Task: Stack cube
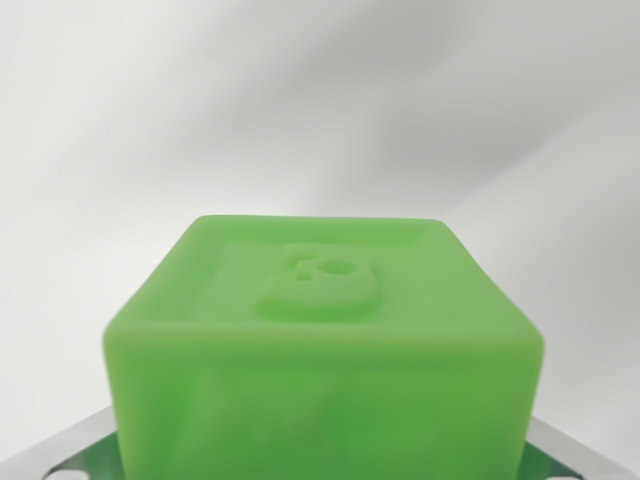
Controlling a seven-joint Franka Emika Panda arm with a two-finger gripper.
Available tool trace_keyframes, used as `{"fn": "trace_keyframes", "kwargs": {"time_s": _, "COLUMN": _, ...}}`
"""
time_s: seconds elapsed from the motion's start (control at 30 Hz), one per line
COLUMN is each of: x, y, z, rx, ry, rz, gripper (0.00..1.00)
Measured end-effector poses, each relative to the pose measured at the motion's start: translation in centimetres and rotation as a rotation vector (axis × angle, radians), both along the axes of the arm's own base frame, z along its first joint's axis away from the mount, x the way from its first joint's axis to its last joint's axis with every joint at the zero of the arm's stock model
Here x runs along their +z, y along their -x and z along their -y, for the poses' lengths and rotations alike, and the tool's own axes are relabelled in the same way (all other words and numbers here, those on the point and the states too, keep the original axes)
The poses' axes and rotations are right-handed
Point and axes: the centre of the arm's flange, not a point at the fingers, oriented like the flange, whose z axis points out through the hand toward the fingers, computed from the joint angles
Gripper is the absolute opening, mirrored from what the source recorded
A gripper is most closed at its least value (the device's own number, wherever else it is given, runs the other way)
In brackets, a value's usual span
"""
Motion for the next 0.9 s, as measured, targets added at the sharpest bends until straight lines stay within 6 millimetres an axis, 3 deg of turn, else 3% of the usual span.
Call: {"fn": "trace_keyframes", "kwargs": {"time_s": 0.9, "x": 0.4, "y": -2.5, "z": 4.4, "rx": 0.107, "ry": 0.001, "rz": 0.001, "gripper": 0.0}}
